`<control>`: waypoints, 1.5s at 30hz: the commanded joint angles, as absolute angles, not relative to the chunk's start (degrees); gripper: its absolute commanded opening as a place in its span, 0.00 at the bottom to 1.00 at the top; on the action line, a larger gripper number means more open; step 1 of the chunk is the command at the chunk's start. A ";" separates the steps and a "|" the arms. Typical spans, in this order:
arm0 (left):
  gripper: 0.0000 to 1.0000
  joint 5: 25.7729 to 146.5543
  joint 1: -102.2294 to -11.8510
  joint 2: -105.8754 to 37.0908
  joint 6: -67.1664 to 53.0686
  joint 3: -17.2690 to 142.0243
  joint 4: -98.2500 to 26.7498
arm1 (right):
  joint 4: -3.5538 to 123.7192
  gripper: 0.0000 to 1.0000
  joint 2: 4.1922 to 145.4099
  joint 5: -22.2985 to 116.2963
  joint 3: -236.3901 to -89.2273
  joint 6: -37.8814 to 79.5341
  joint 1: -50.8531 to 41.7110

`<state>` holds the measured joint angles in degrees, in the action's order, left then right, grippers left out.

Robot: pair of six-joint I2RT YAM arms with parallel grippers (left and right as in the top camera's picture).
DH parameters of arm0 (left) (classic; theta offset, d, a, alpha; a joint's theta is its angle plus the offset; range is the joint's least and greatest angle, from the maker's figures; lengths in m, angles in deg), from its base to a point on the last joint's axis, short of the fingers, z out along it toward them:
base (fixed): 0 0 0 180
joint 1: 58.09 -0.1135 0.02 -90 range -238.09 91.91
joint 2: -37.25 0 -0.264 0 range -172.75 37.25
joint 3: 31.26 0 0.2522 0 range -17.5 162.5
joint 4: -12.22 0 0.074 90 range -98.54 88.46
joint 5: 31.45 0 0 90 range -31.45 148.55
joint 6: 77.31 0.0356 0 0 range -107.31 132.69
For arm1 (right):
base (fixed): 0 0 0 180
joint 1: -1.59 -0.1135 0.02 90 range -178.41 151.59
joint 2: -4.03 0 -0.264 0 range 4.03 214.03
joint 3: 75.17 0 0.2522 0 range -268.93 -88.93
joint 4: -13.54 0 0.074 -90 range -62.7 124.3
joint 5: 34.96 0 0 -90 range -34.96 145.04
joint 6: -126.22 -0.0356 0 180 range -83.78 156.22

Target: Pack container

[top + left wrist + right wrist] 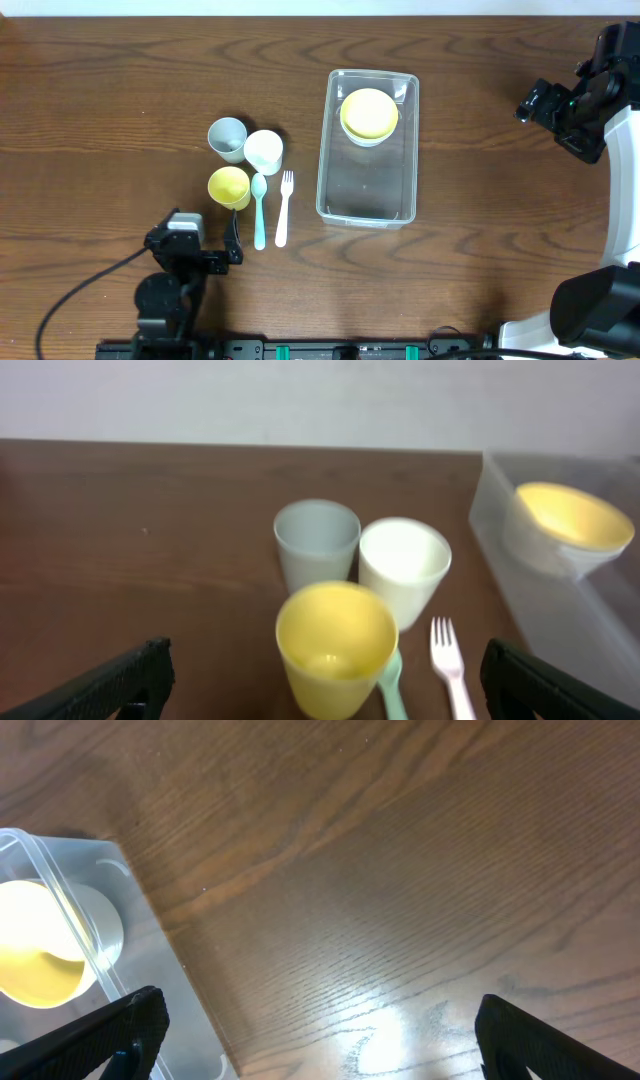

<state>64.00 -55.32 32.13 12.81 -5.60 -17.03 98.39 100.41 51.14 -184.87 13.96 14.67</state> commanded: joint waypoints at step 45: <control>0.65 61.47 -57.58 -59.74 -2.62 48.56 -55.43 | 98.45 0.99 100.62 51.16 -184.68 14.01 15.02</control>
<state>62.54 -56.75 -58.60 -2.30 50.38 -55.98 98.41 100.41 50.97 -184.65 13.96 14.67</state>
